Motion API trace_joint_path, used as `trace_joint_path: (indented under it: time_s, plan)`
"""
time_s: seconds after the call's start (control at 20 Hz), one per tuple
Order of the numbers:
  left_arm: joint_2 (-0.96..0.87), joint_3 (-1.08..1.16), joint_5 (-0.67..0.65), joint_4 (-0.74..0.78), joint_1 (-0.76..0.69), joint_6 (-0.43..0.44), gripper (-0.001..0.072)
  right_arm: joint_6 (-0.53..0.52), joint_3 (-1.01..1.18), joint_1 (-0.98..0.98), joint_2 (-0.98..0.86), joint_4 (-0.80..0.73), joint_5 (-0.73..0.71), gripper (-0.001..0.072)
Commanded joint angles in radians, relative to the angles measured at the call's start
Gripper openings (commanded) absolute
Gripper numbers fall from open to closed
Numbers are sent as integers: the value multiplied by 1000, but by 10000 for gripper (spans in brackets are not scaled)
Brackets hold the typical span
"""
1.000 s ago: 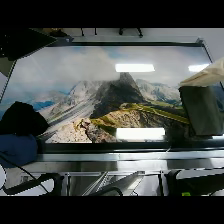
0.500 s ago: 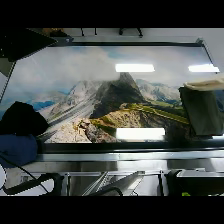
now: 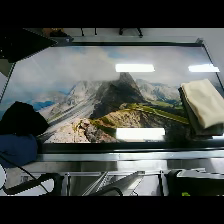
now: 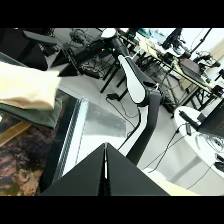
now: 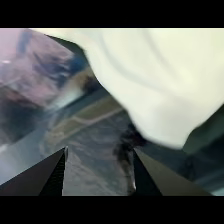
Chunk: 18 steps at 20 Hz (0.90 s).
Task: Fold the shirts.
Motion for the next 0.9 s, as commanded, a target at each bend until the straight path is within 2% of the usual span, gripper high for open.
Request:
trace_joint_path:
  time_s: [0.0,0.15,0.25,0.3,0.35,0.4,0.5,0.65,0.75,0.85]
  plan:
    - [1,0,2,0,1,0,18,101,-5,-1,34,-256,92,456]
    - [1,0,3,0,1,0,18,112,-4,0,55,-252,70,457]
    - [0,0,5,0,1,0,19,112,-4,1,57,-184,38,454]
    - [0,0,18,0,1,0,18,105,-4,2,57,-119,12,413]
    - [1,0,38,1,1,0,18,69,-4,5,57,-20,-19,160]
    - [1,0,58,8,1,0,18,35,-5,20,60,64,-51,27]
    - [2,0,105,127,-10,-18,17,-1,-10,99,79,131,-110,20]
    - [27,-64,115,446,-103,-69,16,-106,-116,341,162,113,-195,20]
    - [102,-266,153,599,-216,-70,16,-168,-303,546,256,85,-265,20]
    - [215,-568,237,714,-333,-71,16,-215,-555,748,367,74,-343,20]
